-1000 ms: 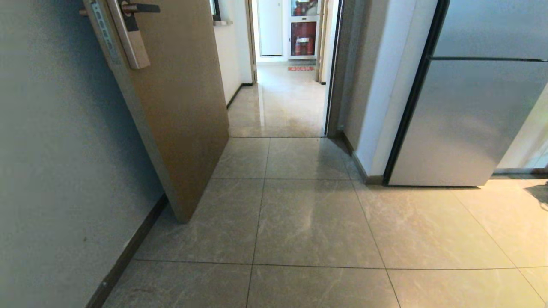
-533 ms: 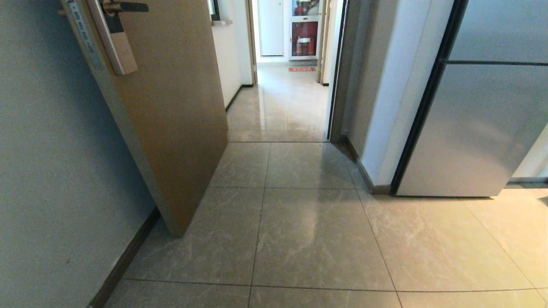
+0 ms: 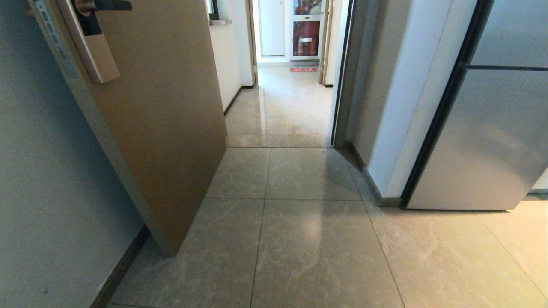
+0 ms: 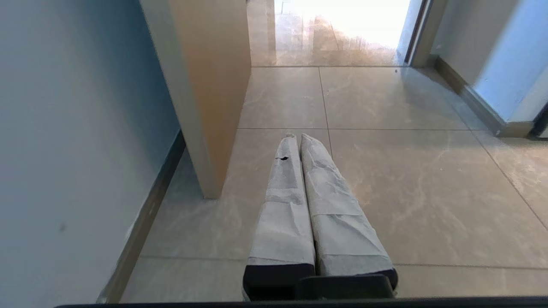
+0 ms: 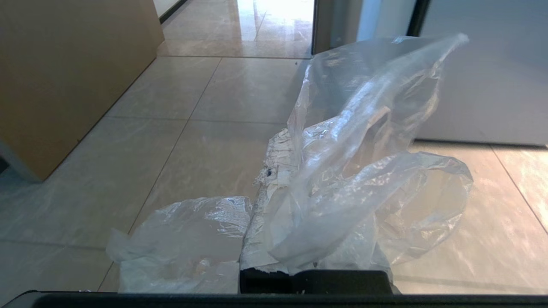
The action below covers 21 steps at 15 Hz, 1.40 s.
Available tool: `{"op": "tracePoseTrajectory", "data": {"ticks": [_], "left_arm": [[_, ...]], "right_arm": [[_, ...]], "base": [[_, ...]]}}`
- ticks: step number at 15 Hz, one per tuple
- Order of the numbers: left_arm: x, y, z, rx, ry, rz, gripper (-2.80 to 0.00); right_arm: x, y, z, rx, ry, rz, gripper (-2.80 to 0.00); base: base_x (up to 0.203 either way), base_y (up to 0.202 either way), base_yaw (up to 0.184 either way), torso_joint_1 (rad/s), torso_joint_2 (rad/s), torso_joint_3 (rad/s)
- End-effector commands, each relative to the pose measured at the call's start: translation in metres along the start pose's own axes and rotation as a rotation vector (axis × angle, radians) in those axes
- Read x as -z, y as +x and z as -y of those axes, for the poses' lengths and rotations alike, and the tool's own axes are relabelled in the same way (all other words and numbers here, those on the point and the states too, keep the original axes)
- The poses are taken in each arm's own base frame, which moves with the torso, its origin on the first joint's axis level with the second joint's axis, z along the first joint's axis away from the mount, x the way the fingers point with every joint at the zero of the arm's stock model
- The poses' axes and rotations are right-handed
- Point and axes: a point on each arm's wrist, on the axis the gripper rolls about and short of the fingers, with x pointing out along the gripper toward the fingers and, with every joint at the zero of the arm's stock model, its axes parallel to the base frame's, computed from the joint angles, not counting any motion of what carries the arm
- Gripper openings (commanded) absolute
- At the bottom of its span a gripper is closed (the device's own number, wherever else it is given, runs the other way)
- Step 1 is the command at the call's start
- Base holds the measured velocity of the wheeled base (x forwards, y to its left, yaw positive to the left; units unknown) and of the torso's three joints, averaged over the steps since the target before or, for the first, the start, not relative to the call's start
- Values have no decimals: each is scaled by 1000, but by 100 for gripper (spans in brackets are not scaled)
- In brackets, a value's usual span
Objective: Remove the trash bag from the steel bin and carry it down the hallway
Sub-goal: Put the trash bag at the door
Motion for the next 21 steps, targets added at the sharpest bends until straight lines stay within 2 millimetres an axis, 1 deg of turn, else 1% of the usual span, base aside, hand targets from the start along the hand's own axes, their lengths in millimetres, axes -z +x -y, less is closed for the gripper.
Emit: {"op": "tracePoseTrajectory", "data": {"ticks": [1, 21], "left_arm": [[0, 0, 0, 0, 0, 0, -280], [0, 0, 0, 0, 1, 0, -280]], "right_arm": [[0, 0, 0, 0, 0, -1, -280], [0, 0, 0, 0, 0, -1, -280]], "base": [[197, 0, 1, 4, 2, 0], [192, 0, 0, 2, 2, 2]]}}
